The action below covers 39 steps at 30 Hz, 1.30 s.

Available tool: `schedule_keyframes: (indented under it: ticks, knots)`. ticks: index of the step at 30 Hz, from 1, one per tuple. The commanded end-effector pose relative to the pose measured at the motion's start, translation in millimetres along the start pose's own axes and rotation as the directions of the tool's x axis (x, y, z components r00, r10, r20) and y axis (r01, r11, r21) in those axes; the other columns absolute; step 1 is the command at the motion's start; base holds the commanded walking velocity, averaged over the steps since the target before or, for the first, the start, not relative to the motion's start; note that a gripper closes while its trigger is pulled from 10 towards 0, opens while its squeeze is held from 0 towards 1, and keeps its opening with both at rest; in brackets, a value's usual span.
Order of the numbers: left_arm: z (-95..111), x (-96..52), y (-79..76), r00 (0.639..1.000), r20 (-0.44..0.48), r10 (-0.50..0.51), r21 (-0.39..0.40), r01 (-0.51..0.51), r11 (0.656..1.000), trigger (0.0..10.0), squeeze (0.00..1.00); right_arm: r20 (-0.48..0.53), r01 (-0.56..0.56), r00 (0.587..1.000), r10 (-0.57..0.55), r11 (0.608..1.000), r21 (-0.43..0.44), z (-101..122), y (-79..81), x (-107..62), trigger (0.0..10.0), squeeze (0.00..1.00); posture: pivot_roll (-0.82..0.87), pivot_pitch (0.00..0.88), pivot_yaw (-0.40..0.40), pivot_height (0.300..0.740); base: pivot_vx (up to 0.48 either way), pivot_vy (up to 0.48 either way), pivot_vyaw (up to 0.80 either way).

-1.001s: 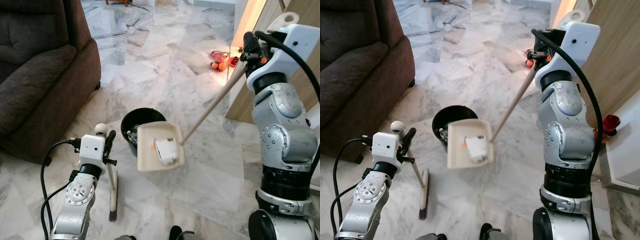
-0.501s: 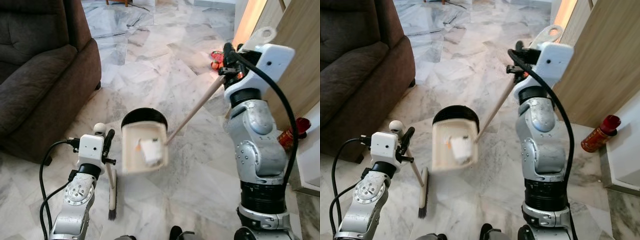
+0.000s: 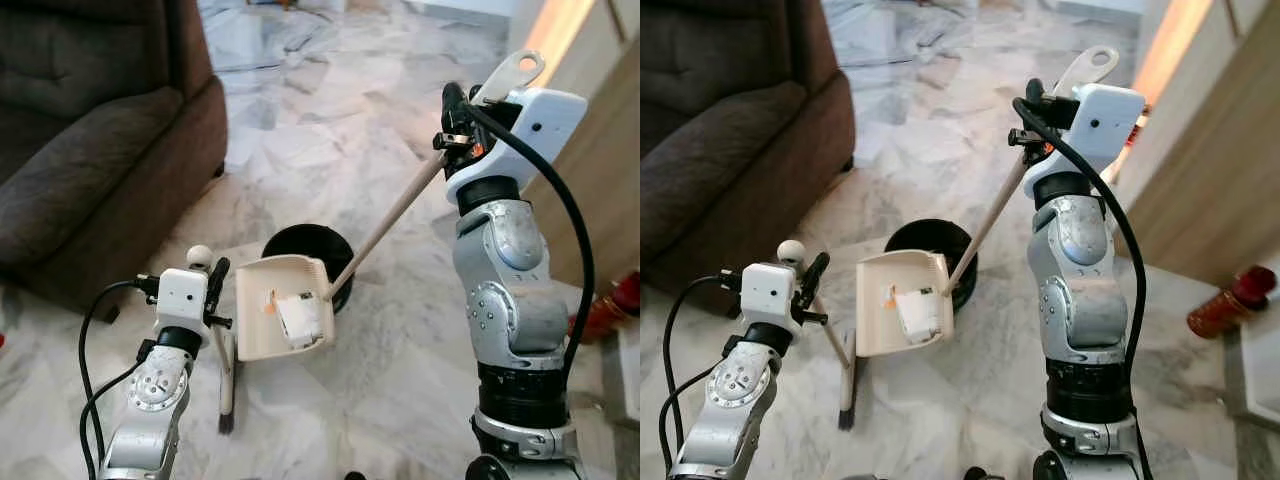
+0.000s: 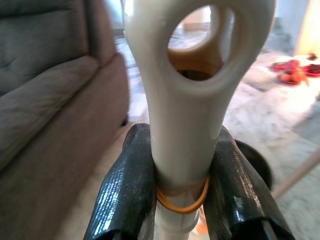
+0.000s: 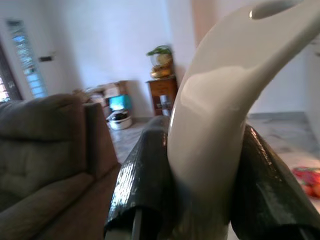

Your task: Sweep floor

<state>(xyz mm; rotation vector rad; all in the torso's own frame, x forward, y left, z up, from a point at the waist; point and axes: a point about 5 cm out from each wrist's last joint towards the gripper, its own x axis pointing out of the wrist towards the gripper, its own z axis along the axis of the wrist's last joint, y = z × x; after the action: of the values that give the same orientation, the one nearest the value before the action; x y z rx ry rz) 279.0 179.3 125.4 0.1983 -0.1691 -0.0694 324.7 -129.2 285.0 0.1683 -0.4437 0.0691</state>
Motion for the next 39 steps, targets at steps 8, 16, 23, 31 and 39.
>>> schedule_keyframes:
  ticks: [8,16,23,31,39]
  knots:
    - [6,1.0,3.6,0.999,0.035,0.020,0.026,-0.020,0.999,10.0,0.00,0.093,-0.036,0.995,0.032,0.998,0.048,18,9.4,1.2,10.0,0.00,0.15,0.167,-0.007,0.740,0.338,0.000,0.00]
    - [7,1.6,3.8,0.999,0.045,0.021,0.024,-0.022,0.999,10.0,0.00,0.188,-0.006,0.982,-0.008,0.997,0.074,34,4.7,3.3,10.0,0.00,0.15,0.162,-0.007,0.740,0.338,0.000,0.00]
    - [7,1.9,3.0,0.999,0.047,0.020,0.022,-0.021,1.000,10.0,0.00,0.198,-0.016,0.980,0.002,0.997,0.070,34,6.9,2.3,10.0,0.00,0.15,0.161,-0.009,0.740,0.338,0.000,0.00]
    - [7,1.0,2.9,0.999,0.045,0.021,0.021,-0.022,1.000,10.0,0.00,0.201,-0.031,0.979,0.016,0.997,0.069,31,11.4,0.9,10.0,0.00,0.15,0.169,-0.010,0.740,0.338,0.000,0.00]
    - [6,0.6,2.4,0.999,0.043,0.022,0.021,-0.023,1.000,10.0,0.00,0.191,-0.033,0.981,0.019,0.997,0.070,29,13.6,-0.5,10.0,0.00,0.15,0.171,-0.010,0.740,0.338,0.000,0.00]
